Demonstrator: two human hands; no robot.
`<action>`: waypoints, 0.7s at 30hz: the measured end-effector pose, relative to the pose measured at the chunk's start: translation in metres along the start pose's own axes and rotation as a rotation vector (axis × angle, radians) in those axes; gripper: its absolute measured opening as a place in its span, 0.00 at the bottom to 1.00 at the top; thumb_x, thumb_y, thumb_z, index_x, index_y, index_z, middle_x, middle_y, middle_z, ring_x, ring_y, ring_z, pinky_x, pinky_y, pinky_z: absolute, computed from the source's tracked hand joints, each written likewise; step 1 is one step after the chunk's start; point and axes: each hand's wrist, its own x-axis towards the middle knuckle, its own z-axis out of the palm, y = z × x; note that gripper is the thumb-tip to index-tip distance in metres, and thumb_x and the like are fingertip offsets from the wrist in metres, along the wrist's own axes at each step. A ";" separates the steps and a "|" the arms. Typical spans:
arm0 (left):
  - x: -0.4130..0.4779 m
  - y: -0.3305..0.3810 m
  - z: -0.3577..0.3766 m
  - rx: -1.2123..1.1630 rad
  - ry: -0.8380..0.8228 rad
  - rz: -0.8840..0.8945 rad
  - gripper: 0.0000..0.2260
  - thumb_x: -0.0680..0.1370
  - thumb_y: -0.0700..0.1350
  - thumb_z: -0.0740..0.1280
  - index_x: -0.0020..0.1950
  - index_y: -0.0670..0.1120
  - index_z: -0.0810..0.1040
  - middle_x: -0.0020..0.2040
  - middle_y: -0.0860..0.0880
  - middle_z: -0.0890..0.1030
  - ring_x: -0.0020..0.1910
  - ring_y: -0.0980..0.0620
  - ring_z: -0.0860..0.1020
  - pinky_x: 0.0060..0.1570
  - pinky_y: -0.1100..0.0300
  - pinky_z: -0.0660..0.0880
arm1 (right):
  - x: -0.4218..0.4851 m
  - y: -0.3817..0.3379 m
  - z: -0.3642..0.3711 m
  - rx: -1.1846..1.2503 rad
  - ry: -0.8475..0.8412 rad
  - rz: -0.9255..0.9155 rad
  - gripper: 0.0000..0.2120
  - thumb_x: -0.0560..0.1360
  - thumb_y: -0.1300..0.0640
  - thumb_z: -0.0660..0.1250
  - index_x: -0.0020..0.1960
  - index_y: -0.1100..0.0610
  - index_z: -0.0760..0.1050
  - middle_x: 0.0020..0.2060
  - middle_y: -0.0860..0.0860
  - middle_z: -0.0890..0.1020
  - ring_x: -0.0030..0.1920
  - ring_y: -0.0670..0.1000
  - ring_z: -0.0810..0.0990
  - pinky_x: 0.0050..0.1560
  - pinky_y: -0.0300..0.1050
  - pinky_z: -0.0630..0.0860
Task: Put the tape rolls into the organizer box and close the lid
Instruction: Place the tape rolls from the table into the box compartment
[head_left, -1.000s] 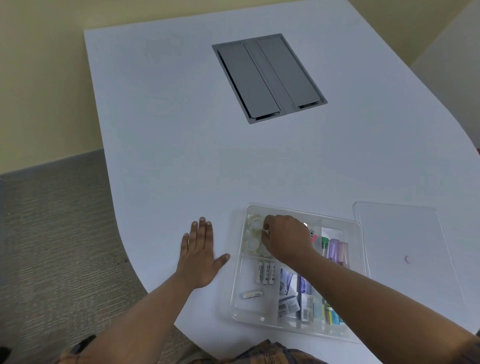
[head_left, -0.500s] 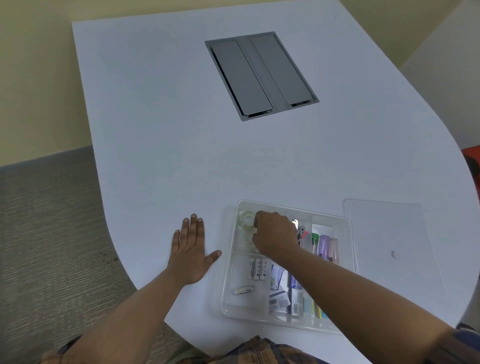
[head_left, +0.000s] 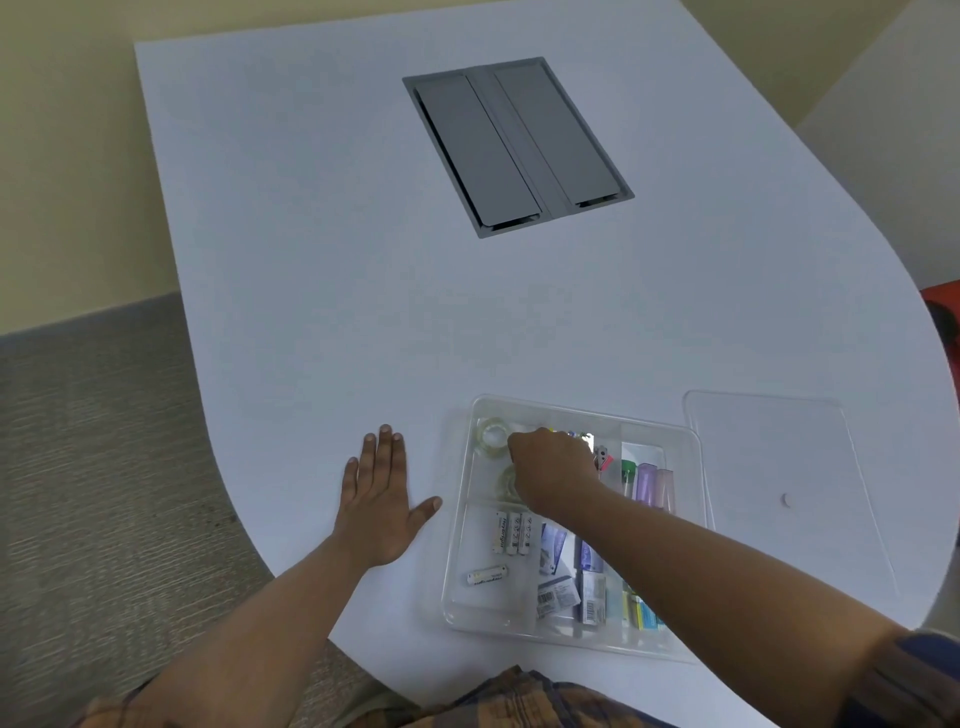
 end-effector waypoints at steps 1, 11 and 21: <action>0.000 0.000 0.000 0.004 -0.001 0.000 0.42 0.76 0.69 0.48 0.70 0.46 0.24 0.72 0.50 0.25 0.70 0.51 0.23 0.70 0.50 0.30 | -0.001 -0.001 0.001 -0.022 0.005 0.006 0.07 0.71 0.59 0.66 0.49 0.56 0.75 0.42 0.54 0.80 0.42 0.58 0.81 0.36 0.46 0.68; 0.000 -0.001 0.000 -0.003 -0.003 0.004 0.41 0.76 0.69 0.48 0.70 0.47 0.24 0.73 0.49 0.25 0.69 0.51 0.23 0.70 0.50 0.30 | -0.005 -0.006 0.008 -0.018 0.056 0.044 0.12 0.73 0.47 0.67 0.45 0.55 0.77 0.38 0.53 0.82 0.39 0.56 0.81 0.34 0.44 0.66; -0.002 0.003 -0.001 -0.049 0.036 -0.008 0.42 0.75 0.69 0.49 0.72 0.45 0.28 0.75 0.46 0.30 0.73 0.49 0.28 0.73 0.47 0.35 | -0.040 0.028 0.001 0.377 0.276 0.091 0.13 0.73 0.47 0.66 0.57 0.48 0.76 0.50 0.47 0.83 0.49 0.53 0.81 0.45 0.46 0.75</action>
